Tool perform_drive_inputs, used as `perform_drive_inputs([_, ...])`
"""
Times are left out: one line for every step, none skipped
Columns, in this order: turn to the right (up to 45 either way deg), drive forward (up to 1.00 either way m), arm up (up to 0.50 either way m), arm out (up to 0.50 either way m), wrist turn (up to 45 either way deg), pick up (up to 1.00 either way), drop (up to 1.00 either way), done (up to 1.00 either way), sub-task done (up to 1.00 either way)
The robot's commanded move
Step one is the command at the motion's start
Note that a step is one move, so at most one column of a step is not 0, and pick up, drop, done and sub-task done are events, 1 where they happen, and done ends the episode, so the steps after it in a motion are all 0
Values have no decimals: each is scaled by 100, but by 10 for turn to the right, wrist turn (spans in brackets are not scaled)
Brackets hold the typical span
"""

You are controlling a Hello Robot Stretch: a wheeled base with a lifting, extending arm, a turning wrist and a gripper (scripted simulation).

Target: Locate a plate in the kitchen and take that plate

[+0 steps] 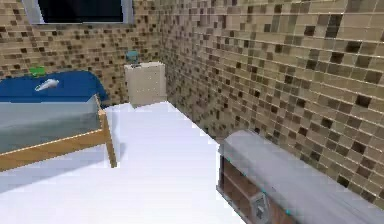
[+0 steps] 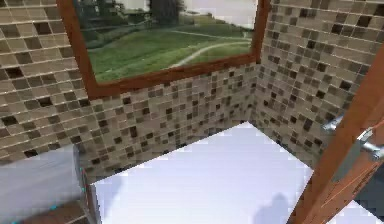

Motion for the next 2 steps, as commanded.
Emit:
perform_drive_inputs([-450, 0, 0, 0, 0, 0, 0, 0, 0])
perform_drive_inputs([-450, 0, 0, 0, 0, 0, 0, 0, 0])
